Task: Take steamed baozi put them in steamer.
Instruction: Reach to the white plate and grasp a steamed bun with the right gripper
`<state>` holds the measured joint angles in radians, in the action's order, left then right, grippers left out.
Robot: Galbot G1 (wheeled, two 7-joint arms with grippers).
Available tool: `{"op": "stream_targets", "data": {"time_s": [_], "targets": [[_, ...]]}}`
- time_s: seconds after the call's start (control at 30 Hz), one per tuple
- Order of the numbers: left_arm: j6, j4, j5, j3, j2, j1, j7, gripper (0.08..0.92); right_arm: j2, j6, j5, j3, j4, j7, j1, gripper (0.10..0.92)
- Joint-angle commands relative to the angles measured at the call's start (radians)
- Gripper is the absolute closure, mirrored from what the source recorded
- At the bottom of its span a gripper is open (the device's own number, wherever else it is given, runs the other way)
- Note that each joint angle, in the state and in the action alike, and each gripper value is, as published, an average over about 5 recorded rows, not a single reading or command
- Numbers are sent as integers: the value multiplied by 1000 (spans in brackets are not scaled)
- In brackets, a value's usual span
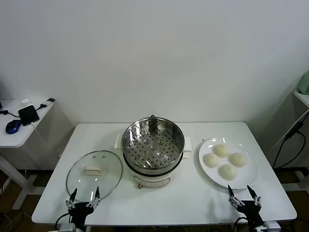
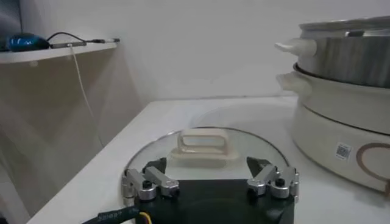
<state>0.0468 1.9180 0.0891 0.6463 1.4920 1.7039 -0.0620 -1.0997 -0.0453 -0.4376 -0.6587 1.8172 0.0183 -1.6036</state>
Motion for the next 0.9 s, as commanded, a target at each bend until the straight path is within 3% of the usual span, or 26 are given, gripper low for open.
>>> {"op": "stream_targets", "data": {"time_s": [0.03,0.17,0.33,0.43,0.6,0.73,0.9], "targets": [[4,21,3,-7,-3,2,5,177,58,-134,5,-27,24,10,95,203],[3,26,6,-13,-9,-3,5,177,188,-244,17,6,-43,-20,323,203],[2,31,7,-21,-19,-12,5,177,403,-302,69,156,-232,-226,646,203],[1,32,8,-23,-20,-16,4,177,562,-308,111,331,-309,-442,798,203],[-7,28,8,-27,-20,-17,2,177,783,-122,245,689,-407,-894,1041,203],[-15,15,6,-31,-20,-20,1,177,782,41,288,1017,-538,-1128,1352,203],[-23,7,3,-32,-19,-23,1,177,647,141,336,1517,-749,-1305,1805,203]]}}
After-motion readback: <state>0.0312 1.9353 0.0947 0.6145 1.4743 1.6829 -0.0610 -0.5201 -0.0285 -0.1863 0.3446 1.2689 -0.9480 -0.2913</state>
